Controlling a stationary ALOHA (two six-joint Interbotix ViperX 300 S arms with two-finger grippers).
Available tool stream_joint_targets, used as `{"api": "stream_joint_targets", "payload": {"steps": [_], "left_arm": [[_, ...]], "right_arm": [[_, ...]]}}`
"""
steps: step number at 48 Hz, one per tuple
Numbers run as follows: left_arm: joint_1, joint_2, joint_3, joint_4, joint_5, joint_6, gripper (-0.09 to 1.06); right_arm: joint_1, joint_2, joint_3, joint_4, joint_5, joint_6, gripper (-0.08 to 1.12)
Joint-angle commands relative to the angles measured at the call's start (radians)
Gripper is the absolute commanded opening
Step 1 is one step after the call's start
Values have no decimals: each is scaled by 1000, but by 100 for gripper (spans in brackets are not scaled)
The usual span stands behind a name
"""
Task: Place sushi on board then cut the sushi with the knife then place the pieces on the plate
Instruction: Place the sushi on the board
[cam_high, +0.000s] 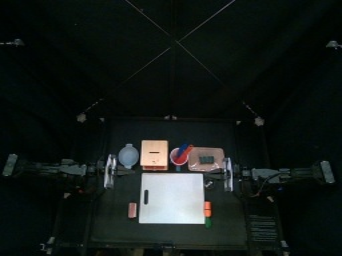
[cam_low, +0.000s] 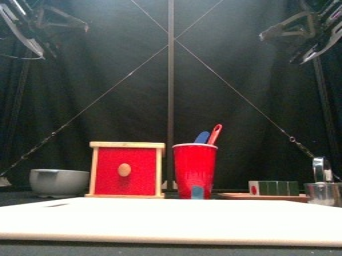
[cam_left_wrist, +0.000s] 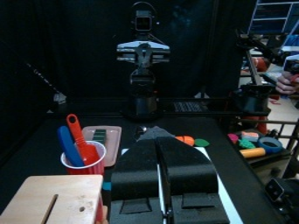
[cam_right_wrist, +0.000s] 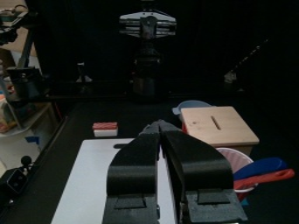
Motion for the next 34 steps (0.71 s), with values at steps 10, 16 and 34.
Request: {"api": "stream_joint_targets", "payload": {"steps": [10, 16, 34], "left_arm": [[8, 75, -2, 20, -37, 6, -3], [9, 120, 0, 29, -67, 8, -2], [40, 244, 2, 49, -137, 6, -2]], "right_arm": [[-77, 38, 3, 64, 0, 29, 3], [-163, 61, -6, 118, 64, 29, 3], [-413, 179, -81, 63, 420, 17, 26]]}}
